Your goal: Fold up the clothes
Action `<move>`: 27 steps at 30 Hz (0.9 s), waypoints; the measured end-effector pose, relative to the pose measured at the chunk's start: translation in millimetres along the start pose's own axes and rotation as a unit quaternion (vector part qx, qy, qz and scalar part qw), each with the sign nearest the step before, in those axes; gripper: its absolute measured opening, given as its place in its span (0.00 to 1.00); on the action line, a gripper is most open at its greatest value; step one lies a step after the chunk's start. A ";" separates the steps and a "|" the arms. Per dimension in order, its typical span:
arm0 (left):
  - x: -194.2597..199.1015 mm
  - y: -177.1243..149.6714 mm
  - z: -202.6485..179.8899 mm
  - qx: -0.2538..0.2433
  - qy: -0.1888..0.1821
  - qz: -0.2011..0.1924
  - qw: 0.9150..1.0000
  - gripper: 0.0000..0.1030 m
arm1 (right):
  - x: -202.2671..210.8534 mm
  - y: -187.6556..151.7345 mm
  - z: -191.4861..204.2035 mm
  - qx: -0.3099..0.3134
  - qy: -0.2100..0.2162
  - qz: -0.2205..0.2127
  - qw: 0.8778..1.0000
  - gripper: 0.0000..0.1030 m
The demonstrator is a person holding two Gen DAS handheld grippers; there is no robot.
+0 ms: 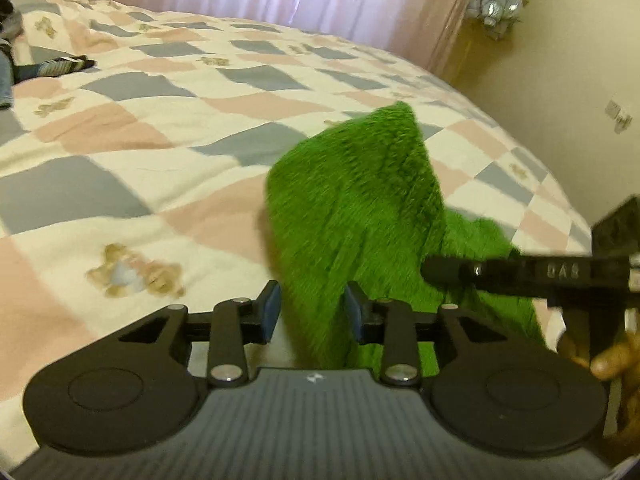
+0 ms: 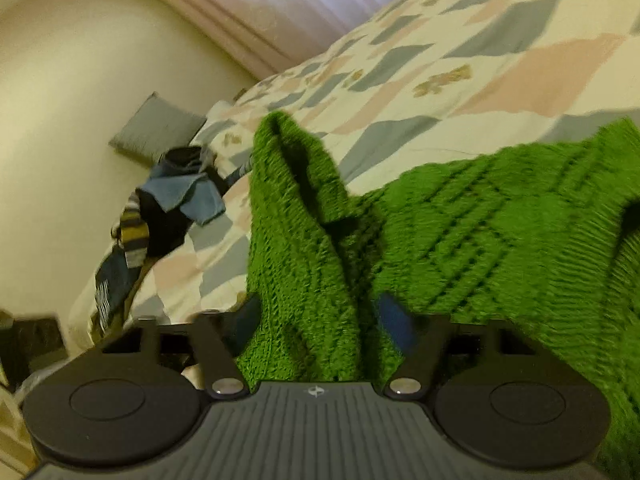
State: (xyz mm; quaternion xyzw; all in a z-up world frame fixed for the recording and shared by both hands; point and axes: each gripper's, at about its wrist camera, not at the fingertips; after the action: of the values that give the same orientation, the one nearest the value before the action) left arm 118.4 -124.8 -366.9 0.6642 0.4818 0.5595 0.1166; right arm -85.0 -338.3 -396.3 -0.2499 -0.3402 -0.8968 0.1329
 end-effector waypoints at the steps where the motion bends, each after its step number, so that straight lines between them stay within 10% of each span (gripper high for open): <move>1: -4.5 4.9 0.0 0.002 -0.002 -0.003 1.000 0.29 | 2.9 -0.5 1.1 0.002 -0.005 -0.005 1.000 0.11; 9: -44.6 37.0 -68.9 -0.097 -0.064 -0.005 0.993 0.45 | 97.0 9.2 7.3 -0.009 -0.057 -0.110 0.992 0.07; 14: -75.4 25.5 -96.2 -0.158 -0.027 0.021 0.987 0.48 | 83.1 -1.9 -47.0 -0.084 -0.101 -0.064 0.989 0.10; 17: -69.4 20.2 -88.1 -0.157 -0.017 0.020 0.987 0.49 | 76.3 -1.7 -71.7 -0.111 -0.072 -0.062 0.989 0.22; 21: -63.9 26.1 -75.4 -0.122 -0.025 0.023 0.992 0.50 | 79.3 33.4 -71.6 -0.067 -0.034 -0.111 0.991 0.66; 27: -52.4 38.0 -64.5 -0.090 -0.028 -0.002 0.996 0.49 | 25.1 76.8 -80.4 -0.068 -0.017 -0.061 0.996 0.69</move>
State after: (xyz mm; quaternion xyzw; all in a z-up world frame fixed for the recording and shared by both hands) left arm 87.3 -209.3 -351.2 0.6654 0.4271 0.5819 0.1904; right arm -103.4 -450.7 -392.8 -0.2522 -0.2952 -0.9200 0.0544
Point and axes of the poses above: each gripper's, at about its wrist camera, not at the fingertips, and x roughly against the way its jaws point, z to its left, y to its top, and after that the axes turned 4 degrees about -y, right-handed
